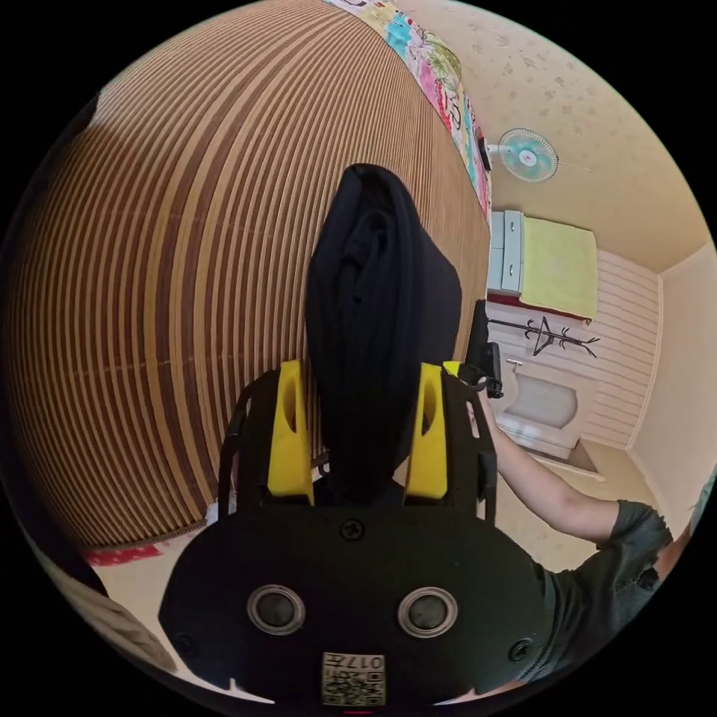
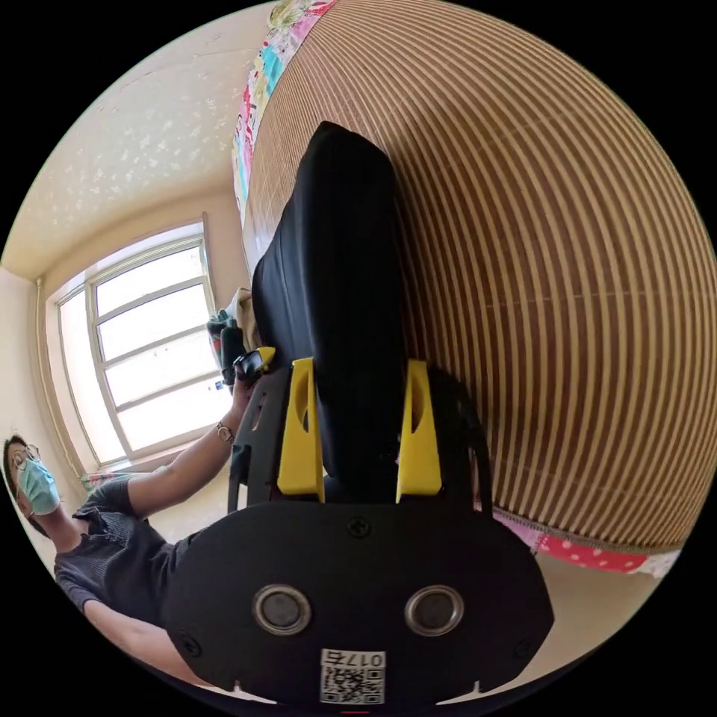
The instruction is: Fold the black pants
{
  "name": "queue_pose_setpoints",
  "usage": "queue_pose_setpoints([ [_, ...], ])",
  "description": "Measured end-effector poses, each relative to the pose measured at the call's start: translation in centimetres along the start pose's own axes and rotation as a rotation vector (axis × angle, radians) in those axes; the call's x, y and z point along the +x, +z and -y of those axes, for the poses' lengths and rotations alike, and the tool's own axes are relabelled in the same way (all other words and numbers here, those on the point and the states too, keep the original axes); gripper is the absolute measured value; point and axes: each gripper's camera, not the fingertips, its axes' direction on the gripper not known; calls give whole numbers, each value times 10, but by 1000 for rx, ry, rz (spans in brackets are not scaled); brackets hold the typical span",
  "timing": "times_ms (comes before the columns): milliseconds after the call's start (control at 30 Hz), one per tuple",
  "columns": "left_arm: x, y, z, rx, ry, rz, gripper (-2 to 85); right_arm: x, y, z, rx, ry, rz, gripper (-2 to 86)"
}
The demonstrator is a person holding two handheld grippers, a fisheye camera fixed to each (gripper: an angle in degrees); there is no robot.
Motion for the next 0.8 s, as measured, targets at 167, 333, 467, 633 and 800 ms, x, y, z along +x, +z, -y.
queue_pose_setpoints([
  [167, 15, 20, 10, -16, -42, -17, 143, 13, 12, 5, 42, 95, 82, 146],
  [333, 47, 15, -24, -61, -38, -94, 89, -13, 13, -10, -44, 67, 208, 109],
  [467, 81, -25, -71, -28, 8, -100, 86, -86, 26, -25, -164, -32, 182, 84],
  [633, 133, -136, -157, 121, 78, -46, 85, -202, 73, -21, -298, -208, 176, 81],
  [800, 179, -290, -228, 318, 170, 108, 86, -362, 175, 16, -389, -462, 251, 82],
])
